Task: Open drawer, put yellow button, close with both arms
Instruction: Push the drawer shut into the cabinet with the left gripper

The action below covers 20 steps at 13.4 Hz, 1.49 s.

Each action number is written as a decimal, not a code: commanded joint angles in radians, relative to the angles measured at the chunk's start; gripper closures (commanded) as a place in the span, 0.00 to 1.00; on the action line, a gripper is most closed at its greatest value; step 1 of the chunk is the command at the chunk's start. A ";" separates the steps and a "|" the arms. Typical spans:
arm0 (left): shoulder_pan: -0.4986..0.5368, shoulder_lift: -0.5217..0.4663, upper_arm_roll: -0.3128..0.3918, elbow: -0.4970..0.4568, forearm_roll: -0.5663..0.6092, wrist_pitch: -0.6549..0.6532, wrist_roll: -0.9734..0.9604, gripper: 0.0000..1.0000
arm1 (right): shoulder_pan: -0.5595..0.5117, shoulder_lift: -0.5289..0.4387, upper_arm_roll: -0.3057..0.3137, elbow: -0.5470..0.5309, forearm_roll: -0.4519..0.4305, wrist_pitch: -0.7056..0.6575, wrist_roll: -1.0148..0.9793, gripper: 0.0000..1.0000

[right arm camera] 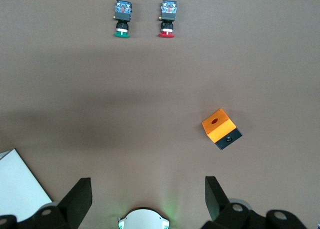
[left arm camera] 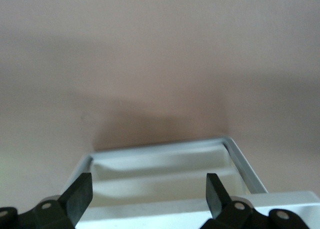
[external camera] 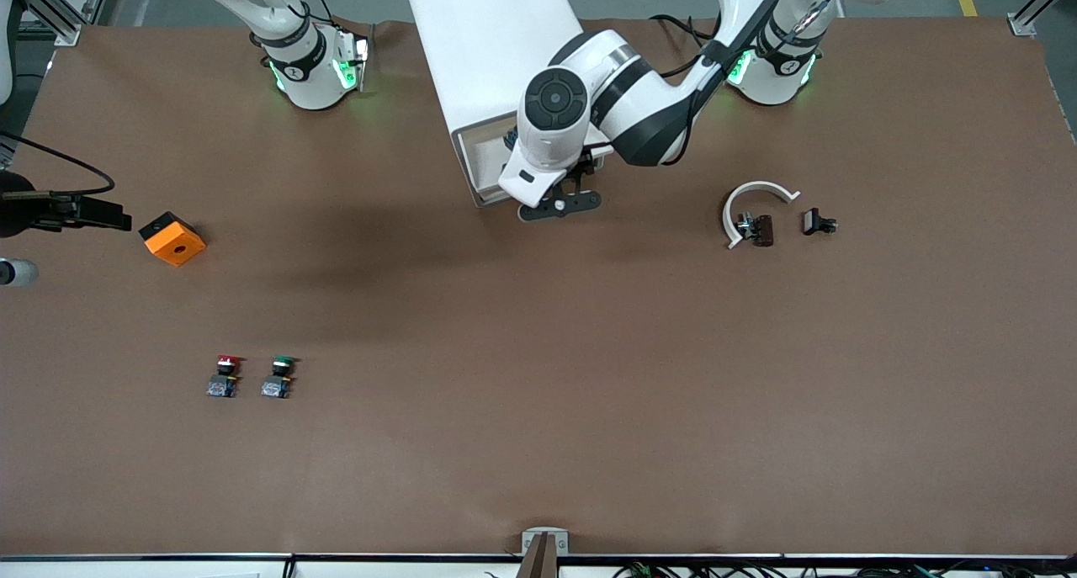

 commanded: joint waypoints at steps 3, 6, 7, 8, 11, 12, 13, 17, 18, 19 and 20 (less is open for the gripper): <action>-0.004 -0.026 -0.056 -0.023 -0.060 -0.009 -0.046 0.00 | -0.016 -0.015 0.017 0.000 -0.015 -0.001 -0.009 0.00; -0.005 -0.020 -0.076 -0.034 -0.109 -0.011 -0.066 0.00 | -0.025 -0.013 0.016 0.014 -0.022 -0.004 -0.006 0.00; -0.008 -0.019 -0.083 -0.039 -0.120 -0.011 -0.066 0.00 | -0.036 -0.015 0.014 0.028 -0.020 -0.005 -0.003 0.00; -0.010 -0.017 -0.083 -0.042 -0.140 -0.011 -0.066 0.00 | -0.054 -0.018 0.014 0.032 -0.011 -0.008 -0.006 0.00; -0.011 -0.017 -0.084 -0.049 -0.190 -0.011 -0.066 0.00 | -0.080 -0.021 0.017 0.081 -0.002 -0.042 -0.010 0.00; -0.010 -0.017 -0.084 -0.049 -0.193 -0.011 -0.064 0.00 | -0.077 -0.023 0.022 0.090 -0.002 -0.066 -0.004 0.00; -0.010 -0.017 -0.084 -0.048 -0.195 -0.011 -0.063 0.00 | -0.076 -0.026 0.025 0.091 0.000 -0.085 0.003 0.00; 0.013 -0.019 -0.066 -0.032 -0.174 -0.003 -0.055 0.00 | -0.077 -0.067 0.019 0.071 -0.005 -0.088 0.004 0.00; 0.041 -0.019 -0.057 -0.017 -0.154 -0.005 -0.055 0.00 | -0.076 -0.099 0.023 0.049 -0.002 -0.077 0.004 0.00; 0.080 -0.022 -0.057 0.004 -0.141 -0.006 -0.053 0.00 | -0.073 -0.128 0.026 0.039 0.004 -0.076 0.004 0.00; 0.119 -0.026 -0.057 0.024 -0.141 -0.008 -0.050 0.00 | -0.071 -0.142 0.026 0.035 0.021 -0.077 0.004 0.00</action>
